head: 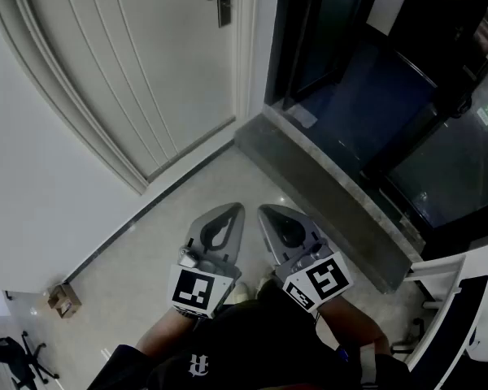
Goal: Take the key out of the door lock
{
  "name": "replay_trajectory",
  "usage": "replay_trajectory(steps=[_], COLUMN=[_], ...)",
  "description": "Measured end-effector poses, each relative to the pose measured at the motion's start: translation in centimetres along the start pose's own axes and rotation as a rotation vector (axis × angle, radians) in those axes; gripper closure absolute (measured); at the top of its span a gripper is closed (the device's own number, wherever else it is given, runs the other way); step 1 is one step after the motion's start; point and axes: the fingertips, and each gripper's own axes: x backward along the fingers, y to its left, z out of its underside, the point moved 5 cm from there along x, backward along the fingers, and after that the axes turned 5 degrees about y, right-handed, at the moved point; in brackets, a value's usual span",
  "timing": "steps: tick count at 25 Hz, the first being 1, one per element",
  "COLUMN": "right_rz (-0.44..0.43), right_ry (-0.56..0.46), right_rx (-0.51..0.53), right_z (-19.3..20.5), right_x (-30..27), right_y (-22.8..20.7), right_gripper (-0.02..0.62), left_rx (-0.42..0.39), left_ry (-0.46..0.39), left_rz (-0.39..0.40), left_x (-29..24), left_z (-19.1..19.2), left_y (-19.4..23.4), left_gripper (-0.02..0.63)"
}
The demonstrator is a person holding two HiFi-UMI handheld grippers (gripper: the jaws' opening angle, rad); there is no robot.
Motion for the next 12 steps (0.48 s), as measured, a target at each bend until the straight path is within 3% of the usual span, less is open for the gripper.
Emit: replay_trajectory(steps=[12], right_rz=[-0.085], right_ry=[-0.008], right_rx=[0.002], right_z=[-0.6], right_x=[-8.6], right_y=[-7.6], right_gripper=[0.580], left_rx=[0.000], left_ry=[0.012], left_rz=[-0.072], left_x=[-8.4], left_z=[-0.6], left_y=[6.0], left_gripper=[0.601])
